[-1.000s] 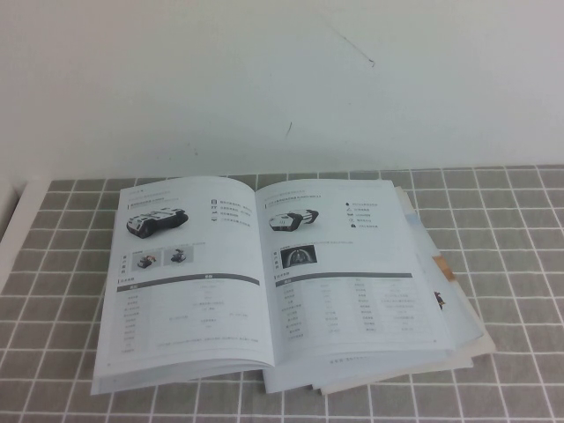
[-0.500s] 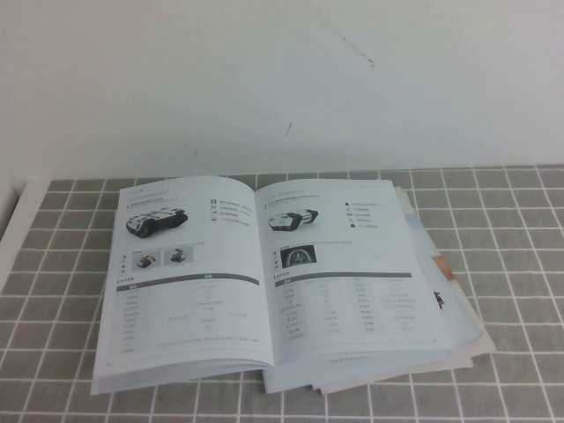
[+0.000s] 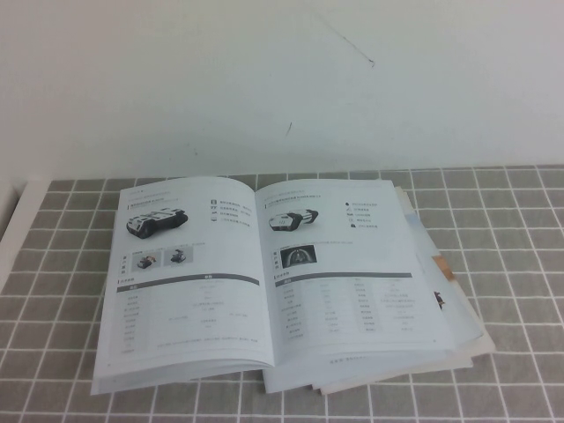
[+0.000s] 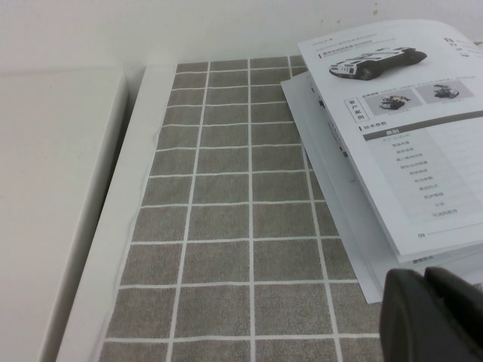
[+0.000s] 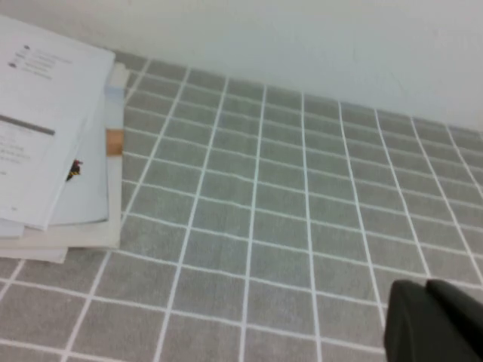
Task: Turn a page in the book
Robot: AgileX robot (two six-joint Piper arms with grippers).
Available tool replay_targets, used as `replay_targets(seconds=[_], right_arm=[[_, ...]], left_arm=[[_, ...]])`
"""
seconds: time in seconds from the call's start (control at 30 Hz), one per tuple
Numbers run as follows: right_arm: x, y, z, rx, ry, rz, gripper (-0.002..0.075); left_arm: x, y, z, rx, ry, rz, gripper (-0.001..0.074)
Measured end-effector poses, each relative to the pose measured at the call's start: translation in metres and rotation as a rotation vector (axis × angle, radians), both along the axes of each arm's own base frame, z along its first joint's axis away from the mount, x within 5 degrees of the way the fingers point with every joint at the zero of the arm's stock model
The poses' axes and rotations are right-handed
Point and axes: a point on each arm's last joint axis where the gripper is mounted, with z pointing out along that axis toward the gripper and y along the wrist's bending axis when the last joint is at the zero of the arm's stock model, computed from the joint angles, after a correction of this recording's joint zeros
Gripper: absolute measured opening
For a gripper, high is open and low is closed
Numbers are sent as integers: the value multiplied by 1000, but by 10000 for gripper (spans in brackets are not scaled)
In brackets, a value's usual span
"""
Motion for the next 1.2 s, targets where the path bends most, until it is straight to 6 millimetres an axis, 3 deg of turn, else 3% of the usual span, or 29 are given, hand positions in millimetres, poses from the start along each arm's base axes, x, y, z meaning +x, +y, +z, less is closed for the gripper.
replay_targets(seconds=[0.13, 0.37, 0.73, 1.2], right_arm=[[1, -1, -20, 60, 44, -46, -1], [1, 0, -21, 92, 51, -48, -1], [1, -1, -23, 294, 68, -127, -2], [0, -4, -23, 313, 80, -168, -2]], left_arm=[[0, 0, 0, 0, 0, 0, -4], [0, 0, 0, 0, 2, 0, -4], [0, 0, 0, 0, 4, -1, -4], [0, 0, 0, 0, 3, -1, -4]])
